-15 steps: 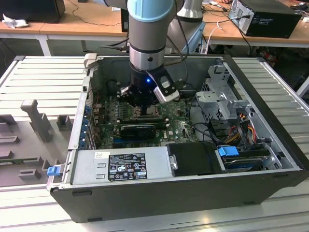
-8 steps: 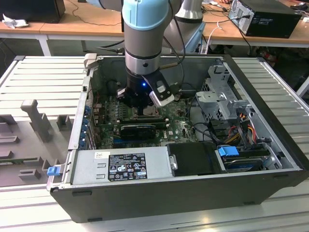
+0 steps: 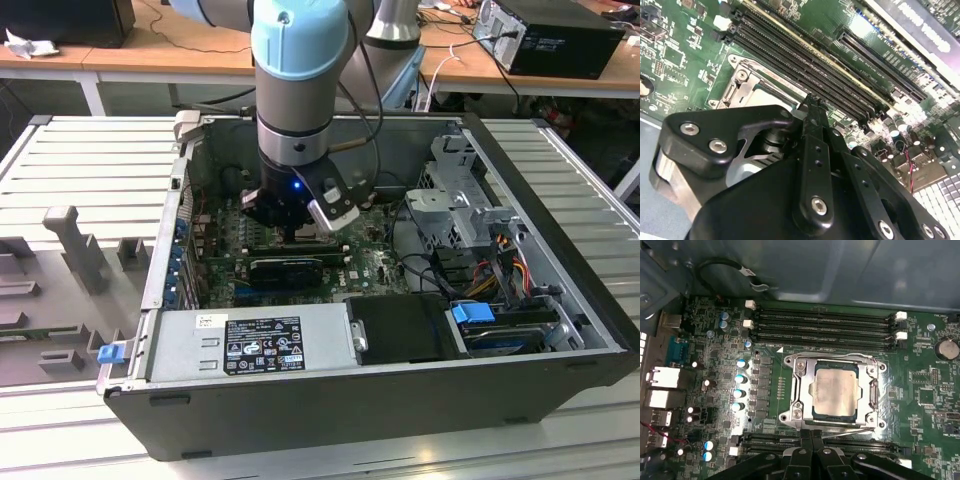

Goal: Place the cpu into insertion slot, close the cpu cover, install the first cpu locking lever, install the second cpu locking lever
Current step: 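Install the second cpu locking lever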

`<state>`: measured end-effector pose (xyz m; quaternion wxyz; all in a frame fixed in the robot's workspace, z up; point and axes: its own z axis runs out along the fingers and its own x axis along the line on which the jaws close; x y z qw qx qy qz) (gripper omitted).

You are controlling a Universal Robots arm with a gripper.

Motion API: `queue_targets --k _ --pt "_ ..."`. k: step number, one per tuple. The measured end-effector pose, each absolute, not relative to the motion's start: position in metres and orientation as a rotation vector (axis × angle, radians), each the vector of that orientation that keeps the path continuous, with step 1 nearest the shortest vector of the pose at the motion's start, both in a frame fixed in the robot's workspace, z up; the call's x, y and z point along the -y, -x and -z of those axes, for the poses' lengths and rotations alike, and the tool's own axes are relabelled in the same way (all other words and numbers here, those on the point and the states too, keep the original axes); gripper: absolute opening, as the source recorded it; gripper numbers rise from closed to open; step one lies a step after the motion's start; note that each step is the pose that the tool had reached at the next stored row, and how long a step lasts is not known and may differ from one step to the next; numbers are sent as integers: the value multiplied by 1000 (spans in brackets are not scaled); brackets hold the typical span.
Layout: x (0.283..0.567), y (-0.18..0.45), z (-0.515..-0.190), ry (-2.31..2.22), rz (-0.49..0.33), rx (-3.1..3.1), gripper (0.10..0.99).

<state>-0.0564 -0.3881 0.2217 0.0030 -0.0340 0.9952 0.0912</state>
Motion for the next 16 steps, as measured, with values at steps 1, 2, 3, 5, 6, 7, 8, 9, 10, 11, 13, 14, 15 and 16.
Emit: queue_targets --k 1,2,3,5,6,7,8,9,10,11,13,14,15,16 --pt "388 56 -221 107 -292 -3120 106" --pt "388 56 -221 107 -294 -3120 106" --pt "388 56 -221 107 -294 -3120 106" --pt "388 56 -221 107 -295 -3120 106" --pt "388 56 -221 107 -295 -3120 106" --pt "388 56 -221 107 -295 -3120 106" --pt "388 56 -221 107 -295 -3120 106" --pt "388 56 -221 107 -295 -3120 106" --pt "388 56 -221 107 -295 -3120 106" --pt "388 56 -221 107 -298 -3120 106" --pt "390 57 -221 107 -326 -3116 106" --pt "392 57 -221 107 -358 -3112 106" --pt "393 57 -221 107 -373 -3110 106" --pt "395 57 -221 107 -390 -3107 106"
